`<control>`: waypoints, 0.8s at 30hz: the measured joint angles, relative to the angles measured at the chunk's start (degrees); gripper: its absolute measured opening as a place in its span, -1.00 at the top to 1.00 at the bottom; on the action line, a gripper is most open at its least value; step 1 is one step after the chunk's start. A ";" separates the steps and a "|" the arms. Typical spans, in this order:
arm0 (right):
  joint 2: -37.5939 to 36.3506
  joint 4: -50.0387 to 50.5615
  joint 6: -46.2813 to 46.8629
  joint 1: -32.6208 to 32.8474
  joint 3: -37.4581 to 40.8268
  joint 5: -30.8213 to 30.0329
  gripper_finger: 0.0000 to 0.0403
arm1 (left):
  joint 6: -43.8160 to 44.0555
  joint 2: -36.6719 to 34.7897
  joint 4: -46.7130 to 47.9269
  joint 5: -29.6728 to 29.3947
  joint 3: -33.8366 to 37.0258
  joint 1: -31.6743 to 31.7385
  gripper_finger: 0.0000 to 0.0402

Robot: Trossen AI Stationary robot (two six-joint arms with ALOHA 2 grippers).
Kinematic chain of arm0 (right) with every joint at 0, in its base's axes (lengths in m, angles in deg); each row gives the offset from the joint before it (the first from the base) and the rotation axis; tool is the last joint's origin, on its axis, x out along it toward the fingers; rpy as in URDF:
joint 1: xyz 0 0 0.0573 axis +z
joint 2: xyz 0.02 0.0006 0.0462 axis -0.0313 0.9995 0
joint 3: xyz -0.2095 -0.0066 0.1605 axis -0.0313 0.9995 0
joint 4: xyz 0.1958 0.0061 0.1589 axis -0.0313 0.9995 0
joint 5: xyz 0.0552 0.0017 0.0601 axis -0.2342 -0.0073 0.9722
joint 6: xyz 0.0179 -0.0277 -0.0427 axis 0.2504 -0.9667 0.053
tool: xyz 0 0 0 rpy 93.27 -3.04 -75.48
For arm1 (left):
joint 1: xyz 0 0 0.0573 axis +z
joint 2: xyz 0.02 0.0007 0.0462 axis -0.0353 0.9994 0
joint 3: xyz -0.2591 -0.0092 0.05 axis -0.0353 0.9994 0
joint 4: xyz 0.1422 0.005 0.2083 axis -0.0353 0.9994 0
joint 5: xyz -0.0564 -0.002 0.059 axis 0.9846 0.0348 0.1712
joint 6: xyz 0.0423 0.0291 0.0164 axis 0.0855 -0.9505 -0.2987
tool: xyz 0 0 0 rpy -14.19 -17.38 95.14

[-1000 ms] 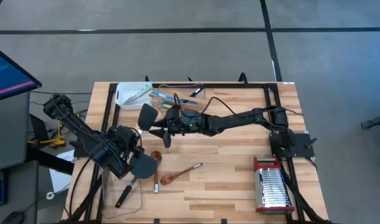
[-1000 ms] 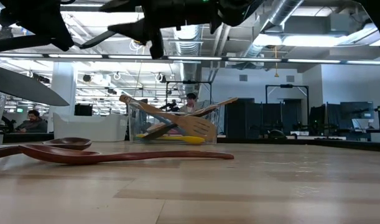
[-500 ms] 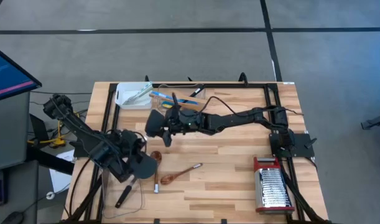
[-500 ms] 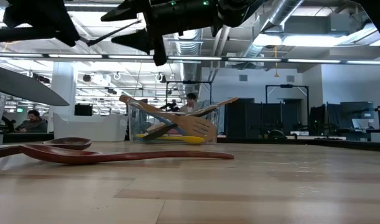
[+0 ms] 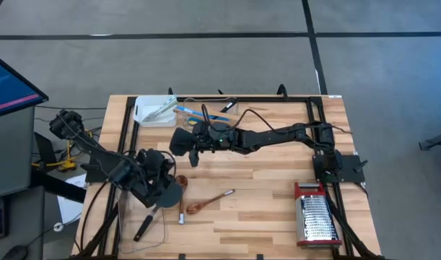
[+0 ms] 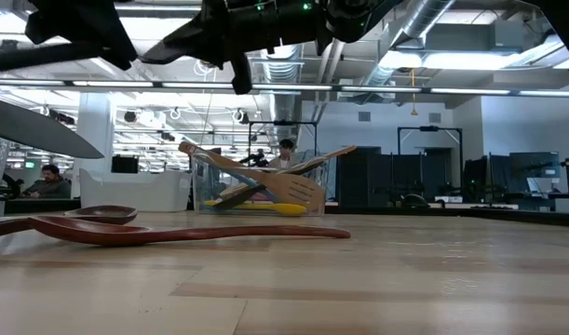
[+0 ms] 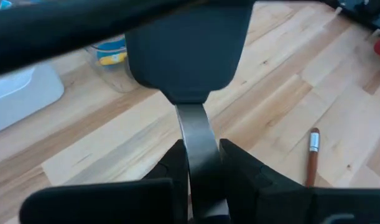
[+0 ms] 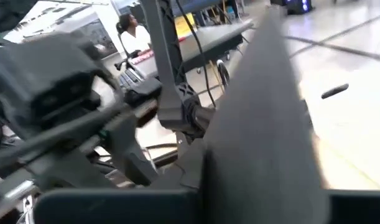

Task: Pick & Place Kitchen Items
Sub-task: Put the black slotted spatula into the bottom transparent bin

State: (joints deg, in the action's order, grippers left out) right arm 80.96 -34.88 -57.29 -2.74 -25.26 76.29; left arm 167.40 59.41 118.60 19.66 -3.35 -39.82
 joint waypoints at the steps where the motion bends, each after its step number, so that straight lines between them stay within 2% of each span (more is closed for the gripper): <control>1: -0.05 -0.38 -1.06 -0.03 -0.01 0.12 0.93 | -0.03 0.00 0.04 0.04 0.04 0.16 0.78; 13: -1.20 0.17 -6.01 -0.05 -0.07 2.42 0.99 | -1.07 -1.69 -1.03 4.20 -0.07 0.00 0.66; 19: -3.95 1.55 -8.50 -0.75 0.11 5.29 0.99 | -0.95 -7.85 -0.12 5.59 -0.07 -0.09 0.64; 24: -5.88 4.54 -11.00 -0.77 0.11 5.75 1.00 | -4.47 -14.11 -0.53 5.56 -0.07 -0.09 0.64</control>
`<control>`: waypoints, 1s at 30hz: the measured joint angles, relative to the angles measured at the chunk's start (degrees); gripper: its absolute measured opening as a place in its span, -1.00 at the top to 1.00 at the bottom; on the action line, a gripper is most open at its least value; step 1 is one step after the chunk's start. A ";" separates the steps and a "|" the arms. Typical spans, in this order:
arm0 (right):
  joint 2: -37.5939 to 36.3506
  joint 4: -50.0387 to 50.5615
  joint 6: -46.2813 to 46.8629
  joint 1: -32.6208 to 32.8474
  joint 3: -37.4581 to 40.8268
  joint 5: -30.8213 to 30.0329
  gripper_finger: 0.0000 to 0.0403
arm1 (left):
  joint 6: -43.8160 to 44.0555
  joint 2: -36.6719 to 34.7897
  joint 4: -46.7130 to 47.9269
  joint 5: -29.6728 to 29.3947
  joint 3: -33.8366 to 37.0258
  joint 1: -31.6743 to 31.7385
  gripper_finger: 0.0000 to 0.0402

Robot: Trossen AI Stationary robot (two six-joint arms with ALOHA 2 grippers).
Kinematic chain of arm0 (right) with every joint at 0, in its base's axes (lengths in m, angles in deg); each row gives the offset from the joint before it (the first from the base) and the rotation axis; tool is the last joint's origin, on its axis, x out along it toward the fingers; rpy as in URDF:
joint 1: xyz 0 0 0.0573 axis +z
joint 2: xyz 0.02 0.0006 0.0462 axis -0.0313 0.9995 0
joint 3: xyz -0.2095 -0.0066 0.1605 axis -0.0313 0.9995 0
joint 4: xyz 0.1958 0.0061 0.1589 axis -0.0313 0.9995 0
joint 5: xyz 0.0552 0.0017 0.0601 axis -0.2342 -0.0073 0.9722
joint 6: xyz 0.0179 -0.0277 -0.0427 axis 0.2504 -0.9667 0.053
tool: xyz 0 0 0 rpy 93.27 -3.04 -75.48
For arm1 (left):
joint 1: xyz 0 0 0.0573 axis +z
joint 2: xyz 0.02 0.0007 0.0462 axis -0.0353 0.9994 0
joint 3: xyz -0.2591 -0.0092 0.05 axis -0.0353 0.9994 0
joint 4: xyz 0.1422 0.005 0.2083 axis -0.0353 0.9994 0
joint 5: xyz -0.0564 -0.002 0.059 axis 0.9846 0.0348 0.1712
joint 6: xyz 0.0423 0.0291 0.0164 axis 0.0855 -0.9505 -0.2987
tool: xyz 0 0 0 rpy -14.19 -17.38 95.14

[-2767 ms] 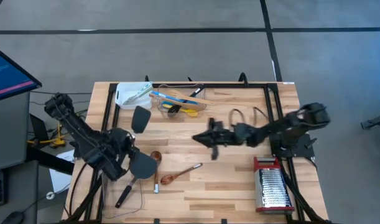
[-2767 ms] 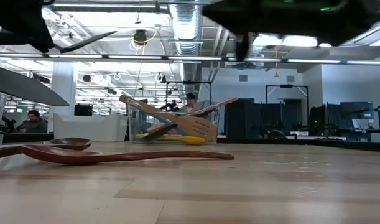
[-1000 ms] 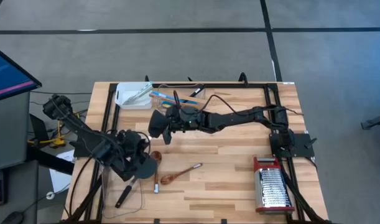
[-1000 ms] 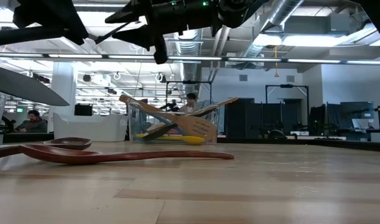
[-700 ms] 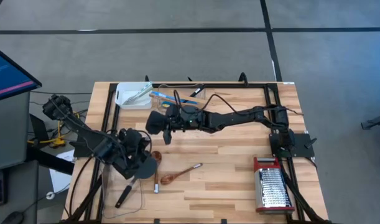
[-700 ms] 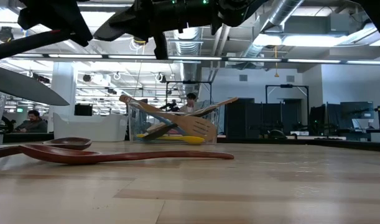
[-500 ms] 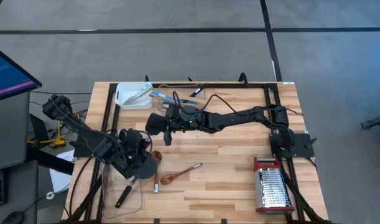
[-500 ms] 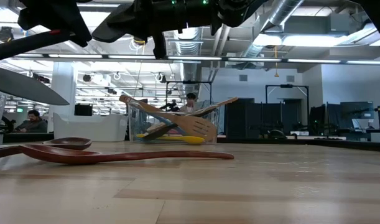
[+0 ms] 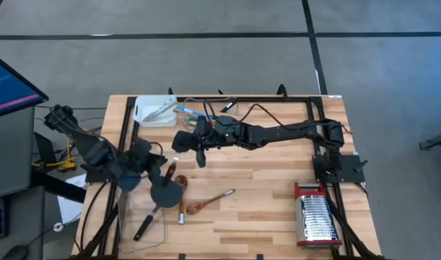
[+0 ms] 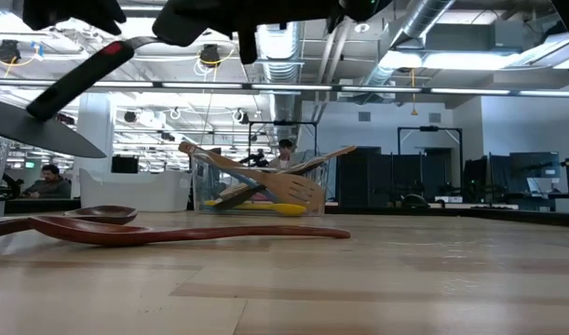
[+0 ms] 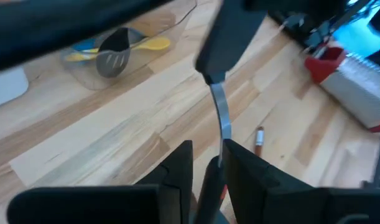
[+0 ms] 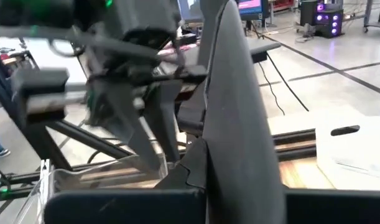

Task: Pick & Place Kitchen Items
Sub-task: Put the black slotted spatula into the bottom transparent bin

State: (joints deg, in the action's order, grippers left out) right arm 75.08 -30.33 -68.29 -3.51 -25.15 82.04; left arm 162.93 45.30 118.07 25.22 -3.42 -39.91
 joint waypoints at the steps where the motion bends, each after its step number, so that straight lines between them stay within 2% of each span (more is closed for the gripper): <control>1: -0.21 0.03 -0.19 0.02 0.00 0.34 1.00 | -0.46 -1.02 -0.01 -0.01 0.00 0.00 0.64; 5: -0.84 -1.44 -0.56 0.18 0.00 2.65 1.00 | -2.97 -2.70 -0.24 0.83 0.00 0.04 0.63; 10: -0.92 -4.94 0.45 -0.15 0.00 5.82 1.00 | -5.03 -1.92 -1.64 6.39 0.00 0.02 0.63; 19: -0.94 -5.70 1.35 -0.93 0.00 8.12 1.00 | -13.81 0.06 -7.15 6.60 0.07 0.04 0.63; 30: -0.94 -3.69 1.27 -1.03 -0.02 11.49 1.00 | -14.23 -3.47 -8.65 6.48 0.07 0.04 0.66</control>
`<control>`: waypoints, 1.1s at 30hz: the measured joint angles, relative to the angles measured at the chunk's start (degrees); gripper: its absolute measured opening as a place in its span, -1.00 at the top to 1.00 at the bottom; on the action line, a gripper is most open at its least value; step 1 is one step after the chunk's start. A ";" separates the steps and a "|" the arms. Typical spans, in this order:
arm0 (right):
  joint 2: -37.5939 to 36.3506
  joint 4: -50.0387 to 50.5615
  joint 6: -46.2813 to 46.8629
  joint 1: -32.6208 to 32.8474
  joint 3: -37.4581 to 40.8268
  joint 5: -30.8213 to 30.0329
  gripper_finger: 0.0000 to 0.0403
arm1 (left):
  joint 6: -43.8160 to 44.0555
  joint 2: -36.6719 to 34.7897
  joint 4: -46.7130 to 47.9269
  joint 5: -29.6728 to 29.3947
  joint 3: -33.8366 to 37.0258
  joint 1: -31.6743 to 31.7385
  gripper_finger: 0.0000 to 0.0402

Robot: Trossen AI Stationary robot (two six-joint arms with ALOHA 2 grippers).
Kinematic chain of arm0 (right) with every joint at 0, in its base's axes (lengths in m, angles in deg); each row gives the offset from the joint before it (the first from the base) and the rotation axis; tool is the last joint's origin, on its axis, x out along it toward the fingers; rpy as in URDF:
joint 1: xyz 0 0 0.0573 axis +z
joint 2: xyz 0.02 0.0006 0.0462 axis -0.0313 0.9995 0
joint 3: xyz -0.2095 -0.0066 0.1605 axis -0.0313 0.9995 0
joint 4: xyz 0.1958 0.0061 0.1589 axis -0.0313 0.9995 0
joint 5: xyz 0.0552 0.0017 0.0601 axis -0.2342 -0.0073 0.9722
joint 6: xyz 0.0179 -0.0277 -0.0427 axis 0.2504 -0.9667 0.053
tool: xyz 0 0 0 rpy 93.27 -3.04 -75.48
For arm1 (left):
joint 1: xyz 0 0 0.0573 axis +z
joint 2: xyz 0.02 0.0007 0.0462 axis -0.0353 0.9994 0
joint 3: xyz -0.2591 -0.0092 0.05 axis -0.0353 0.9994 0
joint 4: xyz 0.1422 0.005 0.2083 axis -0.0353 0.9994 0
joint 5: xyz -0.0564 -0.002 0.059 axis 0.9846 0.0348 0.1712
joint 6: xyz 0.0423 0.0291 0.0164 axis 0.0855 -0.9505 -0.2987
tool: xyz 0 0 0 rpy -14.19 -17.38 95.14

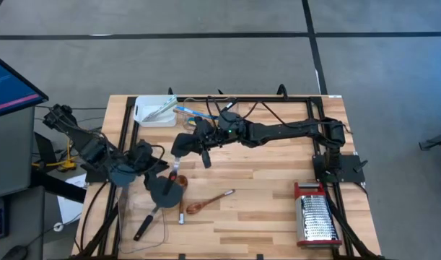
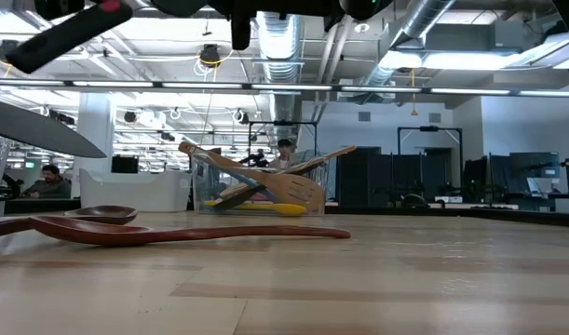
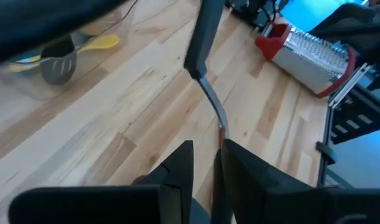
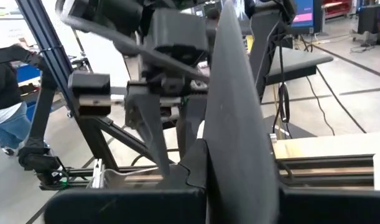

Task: Pick & Place Kitchen Items
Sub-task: Put the black slotted spatula into the bottom transparent bin

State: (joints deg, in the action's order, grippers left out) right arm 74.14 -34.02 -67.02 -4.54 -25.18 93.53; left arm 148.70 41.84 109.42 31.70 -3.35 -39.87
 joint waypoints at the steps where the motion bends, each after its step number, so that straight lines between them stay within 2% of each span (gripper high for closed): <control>1: 0.00 0.11 0.02 0.00 0.00 0.09 1.00 | -0.37 -0.32 -0.34 -0.05 0.00 0.00 0.66; 9: 0.00 0.01 -0.11 0.09 0.00 1.87 1.00 | -11.72 -1.66 -8.47 -10.13 0.00 0.00 0.67; 15: 0.00 0.02 -0.09 0.09 -0.04 4.61 1.00 | -18.90 -1.64 -11.26 -11.05 0.00 1.14 0.54; 19: 0.00 1.53 -0.37 0.09 -0.11 4.99 1.00 | -26.64 -1.61 -17.65 -12.34 0.00 2.82 0.44; 21: 0.00 1.97 -0.82 0.30 -0.10 4.99 1.00 | -29.79 -1.61 -21.45 -11.32 0.00 4.08 0.38; 24: 0.00 1.84 -1.09 0.57 -0.11 4.97 1.00 | -33.43 -1.61 -25.46 -6.47 0.00 7.03 0.30; 33: 0.00 1.93 -2.37 1.16 -0.11 4.94 1.00 | -34.20 0.61 -28.05 1.22 -0.02 16.94 0.15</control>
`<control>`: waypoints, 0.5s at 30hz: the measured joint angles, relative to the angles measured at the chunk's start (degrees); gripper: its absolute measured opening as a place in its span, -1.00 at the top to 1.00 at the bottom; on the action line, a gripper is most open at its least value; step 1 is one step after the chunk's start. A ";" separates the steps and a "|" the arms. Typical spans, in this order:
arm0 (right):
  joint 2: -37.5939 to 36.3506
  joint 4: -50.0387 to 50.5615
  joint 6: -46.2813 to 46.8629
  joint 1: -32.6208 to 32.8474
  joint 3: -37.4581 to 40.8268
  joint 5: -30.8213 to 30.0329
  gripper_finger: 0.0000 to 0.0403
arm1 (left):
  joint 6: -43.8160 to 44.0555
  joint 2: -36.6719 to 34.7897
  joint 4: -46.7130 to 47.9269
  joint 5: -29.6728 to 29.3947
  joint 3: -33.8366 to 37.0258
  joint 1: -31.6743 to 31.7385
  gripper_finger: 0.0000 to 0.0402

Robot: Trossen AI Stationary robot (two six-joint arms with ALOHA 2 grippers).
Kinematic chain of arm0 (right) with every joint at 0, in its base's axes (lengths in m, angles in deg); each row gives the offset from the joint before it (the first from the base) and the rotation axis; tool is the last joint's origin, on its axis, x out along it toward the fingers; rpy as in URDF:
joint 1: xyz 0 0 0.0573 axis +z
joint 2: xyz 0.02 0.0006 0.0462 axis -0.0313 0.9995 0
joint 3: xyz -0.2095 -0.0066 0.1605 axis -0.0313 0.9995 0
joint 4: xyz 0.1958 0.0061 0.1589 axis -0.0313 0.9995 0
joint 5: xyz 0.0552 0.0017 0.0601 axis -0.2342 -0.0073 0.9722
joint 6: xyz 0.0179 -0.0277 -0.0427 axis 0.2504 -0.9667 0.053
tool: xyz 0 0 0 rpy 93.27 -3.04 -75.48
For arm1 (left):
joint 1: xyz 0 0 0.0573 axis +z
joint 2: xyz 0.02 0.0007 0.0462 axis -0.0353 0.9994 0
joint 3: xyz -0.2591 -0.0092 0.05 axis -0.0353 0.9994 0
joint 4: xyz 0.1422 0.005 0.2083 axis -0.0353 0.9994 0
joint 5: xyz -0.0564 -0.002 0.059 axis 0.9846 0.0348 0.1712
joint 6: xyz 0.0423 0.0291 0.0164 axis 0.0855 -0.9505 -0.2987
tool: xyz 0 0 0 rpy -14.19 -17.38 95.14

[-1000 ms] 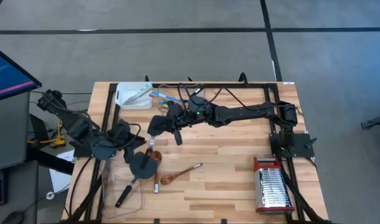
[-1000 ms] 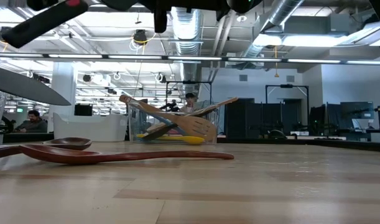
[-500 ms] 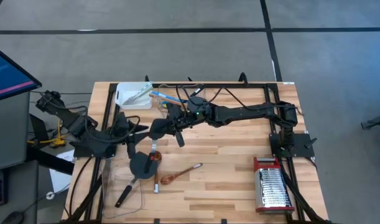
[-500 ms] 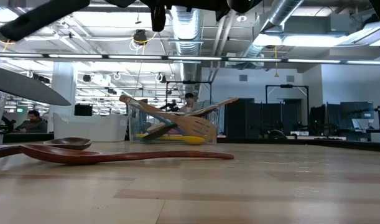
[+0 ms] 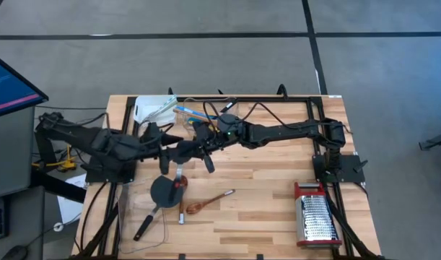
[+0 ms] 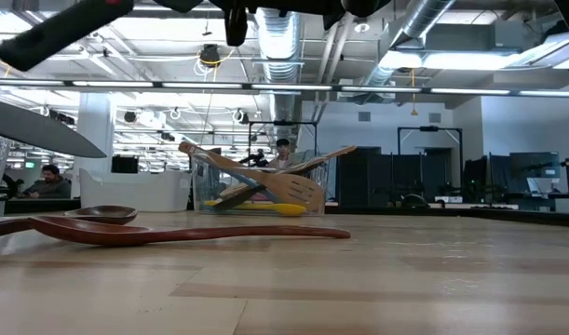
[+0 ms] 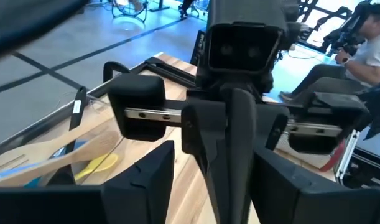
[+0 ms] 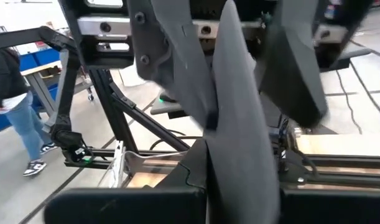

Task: Pick & Place Kitchen Items
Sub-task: Put the black slotted spatula into the bottom transparent bin

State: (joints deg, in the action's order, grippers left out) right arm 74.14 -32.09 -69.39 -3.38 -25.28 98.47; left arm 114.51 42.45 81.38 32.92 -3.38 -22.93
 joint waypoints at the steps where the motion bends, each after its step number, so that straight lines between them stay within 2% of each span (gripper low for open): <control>1: 0.00 0.05 -0.44 0.00 0.00 -0.05 1.00 | -0.17 0.48 -0.52 0.92 0.00 0.79 0.15; 5: 0.00 0.20 -0.61 0.06 0.00 -0.02 1.00 | -2.87 3.16 -3.60 3.95 0.00 3.39 0.16; 9: 0.00 0.52 -0.65 0.02 0.02 0.03 1.00 | -3.06 4.96 -5.05 3.99 -0.04 4.91 0.21; 15: 0.04 0.50 -0.73 0.02 0.02 -0.01 1.00 | -3.06 5.53 -5.70 4.22 -0.07 5.11 0.40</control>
State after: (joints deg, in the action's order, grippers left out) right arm 74.18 -31.59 -70.13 -3.36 -25.26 98.46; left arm 111.45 47.98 75.68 37.14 -3.44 -17.82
